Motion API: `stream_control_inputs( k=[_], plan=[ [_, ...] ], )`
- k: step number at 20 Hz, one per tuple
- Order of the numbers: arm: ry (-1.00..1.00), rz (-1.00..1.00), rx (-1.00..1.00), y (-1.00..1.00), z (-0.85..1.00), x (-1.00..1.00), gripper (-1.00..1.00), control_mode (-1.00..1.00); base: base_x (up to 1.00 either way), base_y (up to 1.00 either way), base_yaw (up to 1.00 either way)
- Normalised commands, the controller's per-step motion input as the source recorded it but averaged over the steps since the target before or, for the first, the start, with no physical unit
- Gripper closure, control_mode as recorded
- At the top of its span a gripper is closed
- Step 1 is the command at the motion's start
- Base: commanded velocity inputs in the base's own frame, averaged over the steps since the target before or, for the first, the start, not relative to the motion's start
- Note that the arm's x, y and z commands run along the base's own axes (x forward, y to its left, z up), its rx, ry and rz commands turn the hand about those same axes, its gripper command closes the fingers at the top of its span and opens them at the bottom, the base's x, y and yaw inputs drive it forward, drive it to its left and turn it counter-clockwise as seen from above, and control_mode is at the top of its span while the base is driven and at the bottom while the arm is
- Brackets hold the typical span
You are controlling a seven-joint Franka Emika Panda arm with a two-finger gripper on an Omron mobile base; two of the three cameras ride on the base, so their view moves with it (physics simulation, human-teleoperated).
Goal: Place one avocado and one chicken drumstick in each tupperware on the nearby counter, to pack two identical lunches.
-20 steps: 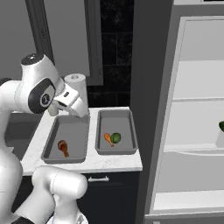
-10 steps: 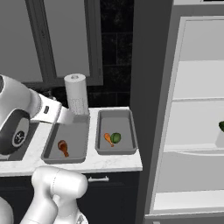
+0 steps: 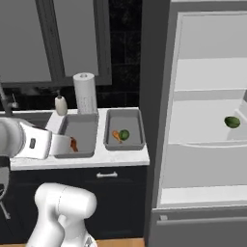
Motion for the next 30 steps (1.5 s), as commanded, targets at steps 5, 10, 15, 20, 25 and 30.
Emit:
stream_control_inputs(
  k=[5,10,15,20,25,30],
  plan=[
    [0.00,0.00,0.00,0.00,0.00,0.00,-1.00,1.00,-0.67,-0.78,-0.03],
    [0.00,0.00,0.00,0.00,0.00,0.00,-1.00,1.00,-0.09,-0.84,-0.11],
    [0.00,0.00,0.00,0.00,0.00,0.00,-1.00,1.00,0.21,-0.75,-0.09],
    [0.00,0.00,0.00,0.00,0.00,0.00,-1.00,1.00,0.19,-0.63,-0.08],
    [0.00,0.00,0.00,0.00,0.00,0.00,-1.00,1.00,0.64,-0.22,-0.02],
    [0.00,0.00,0.00,0.00,0.00,0.00,-1.00,1.00,0.77,-0.23,0.03]
  ],
)
